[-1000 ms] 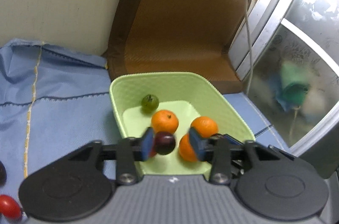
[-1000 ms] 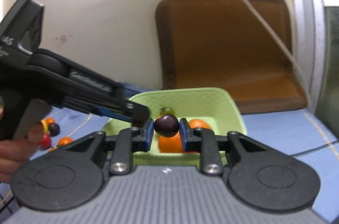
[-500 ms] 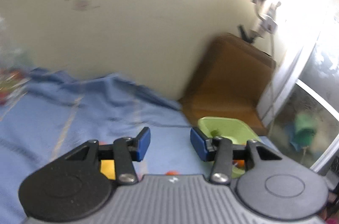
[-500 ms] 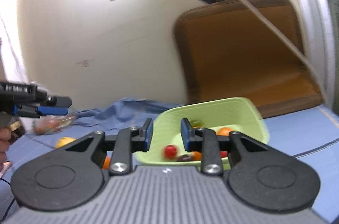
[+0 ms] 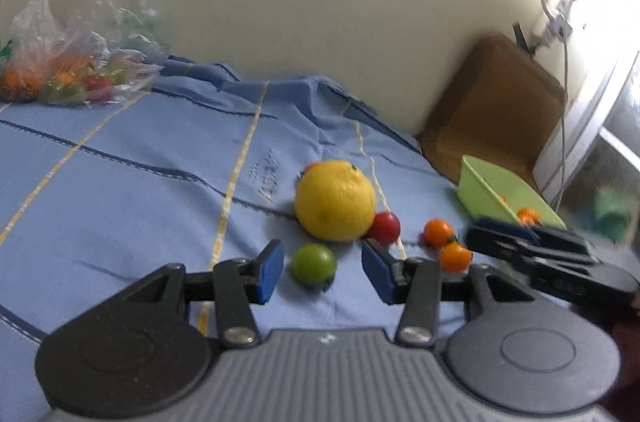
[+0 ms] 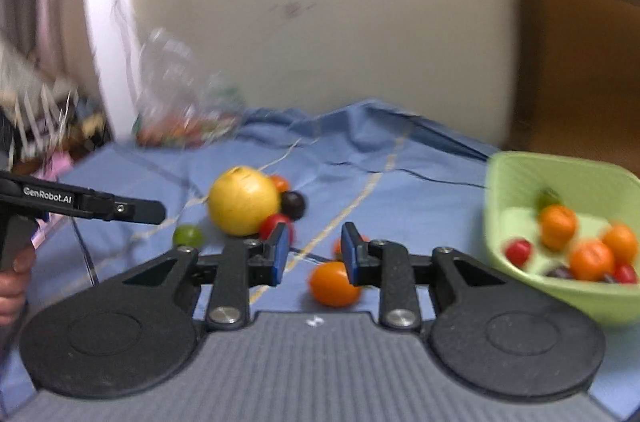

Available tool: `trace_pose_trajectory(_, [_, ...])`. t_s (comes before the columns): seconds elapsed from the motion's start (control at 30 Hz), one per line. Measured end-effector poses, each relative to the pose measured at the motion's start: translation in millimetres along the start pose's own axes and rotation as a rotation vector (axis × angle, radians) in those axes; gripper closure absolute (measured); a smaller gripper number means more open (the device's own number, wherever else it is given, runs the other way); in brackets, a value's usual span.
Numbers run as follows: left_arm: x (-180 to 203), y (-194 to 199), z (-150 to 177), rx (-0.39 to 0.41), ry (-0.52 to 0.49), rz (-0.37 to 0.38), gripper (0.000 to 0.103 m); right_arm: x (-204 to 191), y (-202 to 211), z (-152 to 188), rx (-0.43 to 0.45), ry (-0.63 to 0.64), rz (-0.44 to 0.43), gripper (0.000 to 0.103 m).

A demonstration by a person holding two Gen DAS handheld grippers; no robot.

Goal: Organize fruits
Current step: 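Grasp the green tomato with the left tool while the right tool grasps a red tomato, then carry both tomatoes over the green basket and open both tools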

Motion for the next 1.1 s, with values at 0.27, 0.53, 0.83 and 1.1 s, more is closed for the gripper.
trace_pose_trajectory(0.27, [10,-23,9,-0.056,-0.073,-0.032,0.057,-31,-61,7,-0.124,0.21,0.044,0.069])
trace_pose_trajectory(0.53, [12,-22,13,-0.067,-0.051,-0.011,0.074,-24,-59,10,-0.115,0.157,0.083,0.073])
trace_pose_trajectory(0.83, [78,-14,10,-0.05,-0.136,0.154,0.073,1,43,40,-0.011,0.071,0.088,0.073])
trace_pose_trajectory(1.1, [158,-40,18,-0.098,-0.286,0.235,0.073,47,94,67,0.027,-0.039,0.211,0.073])
Point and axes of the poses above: each gripper's, at about its wrist camera, not at the fingertips, and y roughly against the way its jaws point, x to its right, z to its underside, the point moved 3 cm from there along -y, roughly the way its jaws point, and after that the axes turned 12 degrees about -y, right-handed, at the moved point
